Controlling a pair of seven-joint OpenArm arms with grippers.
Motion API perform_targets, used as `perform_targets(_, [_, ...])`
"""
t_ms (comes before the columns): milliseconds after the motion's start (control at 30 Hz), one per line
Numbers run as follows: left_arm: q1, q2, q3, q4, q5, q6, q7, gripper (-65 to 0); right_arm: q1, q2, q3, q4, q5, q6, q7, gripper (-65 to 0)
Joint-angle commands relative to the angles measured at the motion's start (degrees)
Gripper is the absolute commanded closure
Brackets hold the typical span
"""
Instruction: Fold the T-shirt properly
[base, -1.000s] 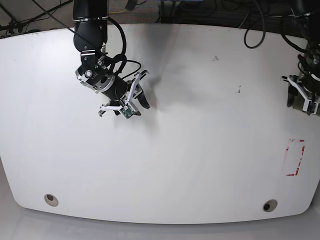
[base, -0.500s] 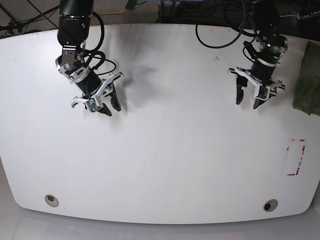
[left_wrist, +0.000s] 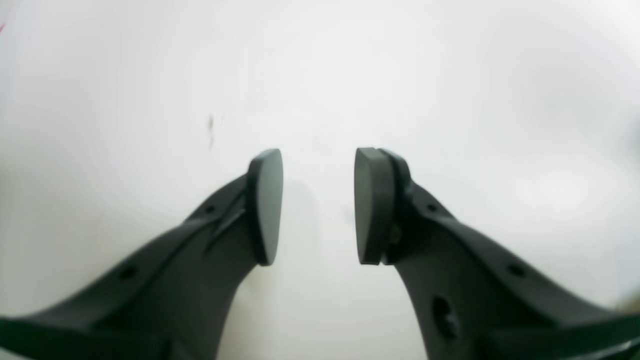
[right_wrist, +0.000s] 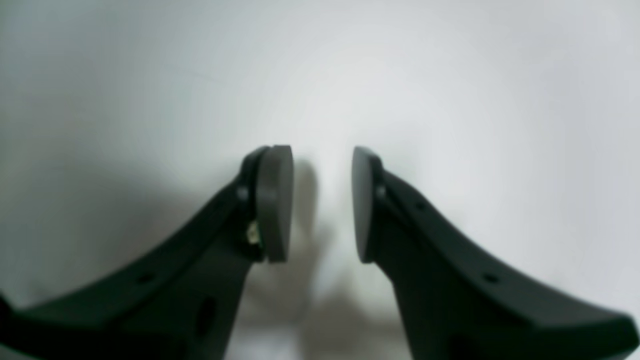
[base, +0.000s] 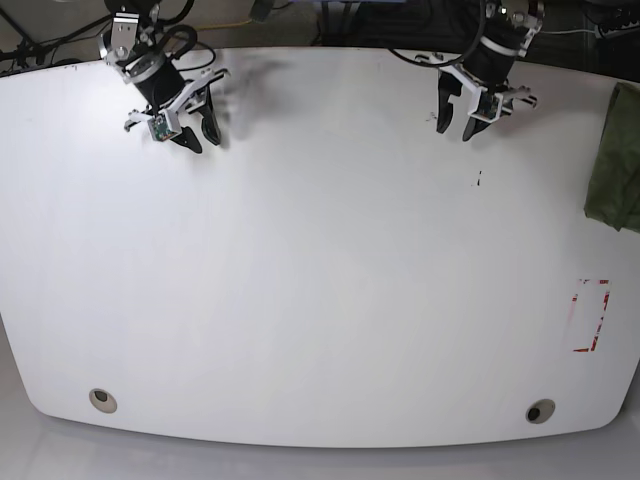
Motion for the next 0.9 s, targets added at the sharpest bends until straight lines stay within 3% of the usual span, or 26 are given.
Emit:
perform_targets(0, [4.4, 0.1, 1.4, 2.5, -1.5, -0.4, -1.1, -21.7, -4.1, 0.9, 1.7, 3.0, 4.1, 0.1, 1.1, -18.9])
perform_targets(167, [13.7, 0.1, 1.6, 3.3, -10.1, -0.4, -1.2, -21.7, -12.9, 0.9, 4.4, 7.2, 9.3, 0.1, 1.1, -18.9])
perform_targets(467, [22.6, -1.4, 1.4, 1.1, -16.5, -0.4, -1.2, -21.5, -26.1, 0.6, 4.5, 8.2, 12.7, 0.1, 1.2, -18.7])
perform_targets(633, [23.4, -4.5, 1.3, -3.9, -18.7, -0.4, -1.2, -21.5, -29.5, -3.3, 4.5, 8.2, 12.1, 0.1, 1.3, -18.7])
perform_targets(867, [22.0, -6.1, 1.5, -14.9, -19.3, -0.4, -1.2, -21.5, -30.9, -5.1, 3.9, 1.9, 7.8, 0.1, 1.3, -18.7])
